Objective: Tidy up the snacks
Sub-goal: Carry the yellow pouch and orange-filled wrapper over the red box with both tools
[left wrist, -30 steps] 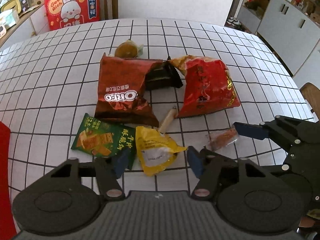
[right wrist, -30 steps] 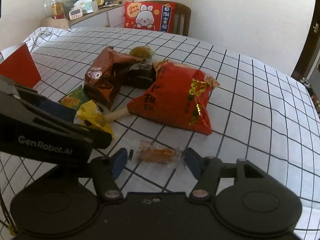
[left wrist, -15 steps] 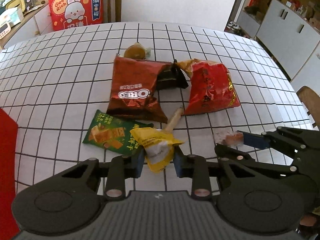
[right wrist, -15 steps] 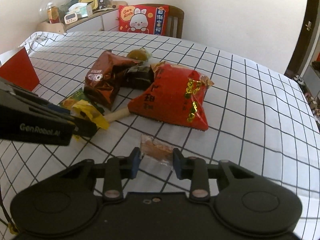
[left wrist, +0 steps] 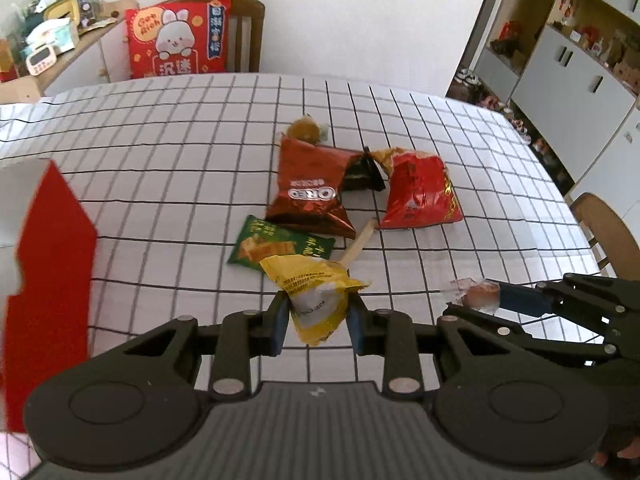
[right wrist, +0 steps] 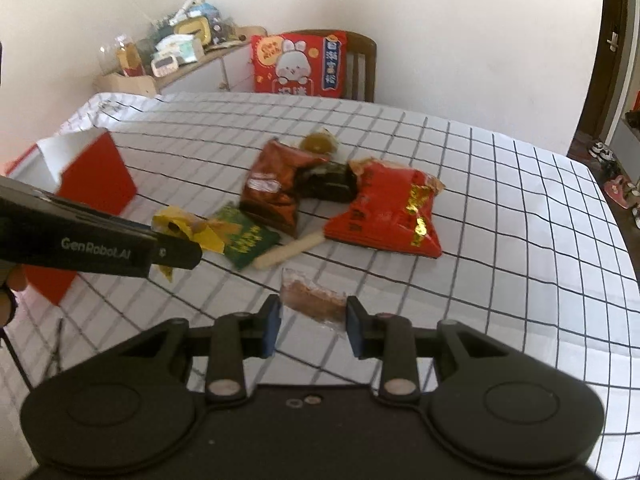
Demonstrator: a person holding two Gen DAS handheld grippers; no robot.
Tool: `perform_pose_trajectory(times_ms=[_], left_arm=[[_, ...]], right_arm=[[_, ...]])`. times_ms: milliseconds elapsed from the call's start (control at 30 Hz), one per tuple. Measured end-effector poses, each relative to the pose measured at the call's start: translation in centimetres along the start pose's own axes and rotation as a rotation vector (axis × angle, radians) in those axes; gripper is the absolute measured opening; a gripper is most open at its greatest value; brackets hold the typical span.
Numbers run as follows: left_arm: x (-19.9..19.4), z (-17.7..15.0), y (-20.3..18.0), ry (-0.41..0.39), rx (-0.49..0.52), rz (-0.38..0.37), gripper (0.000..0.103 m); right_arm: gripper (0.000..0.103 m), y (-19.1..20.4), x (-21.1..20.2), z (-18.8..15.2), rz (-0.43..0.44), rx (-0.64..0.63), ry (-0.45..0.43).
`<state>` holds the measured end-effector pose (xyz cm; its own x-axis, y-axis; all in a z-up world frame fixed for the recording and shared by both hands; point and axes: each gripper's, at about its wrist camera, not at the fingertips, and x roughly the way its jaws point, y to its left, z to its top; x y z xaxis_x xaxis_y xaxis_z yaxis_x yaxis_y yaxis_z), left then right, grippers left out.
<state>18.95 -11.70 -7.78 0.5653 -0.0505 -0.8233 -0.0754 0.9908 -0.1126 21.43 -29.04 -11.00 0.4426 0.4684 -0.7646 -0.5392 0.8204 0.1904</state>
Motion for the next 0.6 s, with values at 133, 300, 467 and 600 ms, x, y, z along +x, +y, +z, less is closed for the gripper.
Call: perform_pose_trajectory(times_ms=[133, 300, 467, 600], left_arm=[[-2.2, -0.4, 0.7, -0.016, -0.003, 0.012, 0.029], [-5.1, -1.1, 2.1, -0.039, -0.009, 0.014, 0.029], [-7.6, -1.8, 3.9, -0.054, -0.023, 0.020, 0.029], [-9.3, -2.2, 5.6, -0.063, -0.035, 0.026, 0.029]], right_arm=[[0.032, 1.8, -1.9, 0.5, 0.022, -0.009, -0.016], [0.032, 3.9, -3.6, 1.5, 0.059, -0.012, -0.028], [0.032, 6.4, -4.9, 2.4, 0.091, -0.021, -0.043], [0.033, 8.7, -5.4, 3.3, 0.121, -0.035, -0.056]])
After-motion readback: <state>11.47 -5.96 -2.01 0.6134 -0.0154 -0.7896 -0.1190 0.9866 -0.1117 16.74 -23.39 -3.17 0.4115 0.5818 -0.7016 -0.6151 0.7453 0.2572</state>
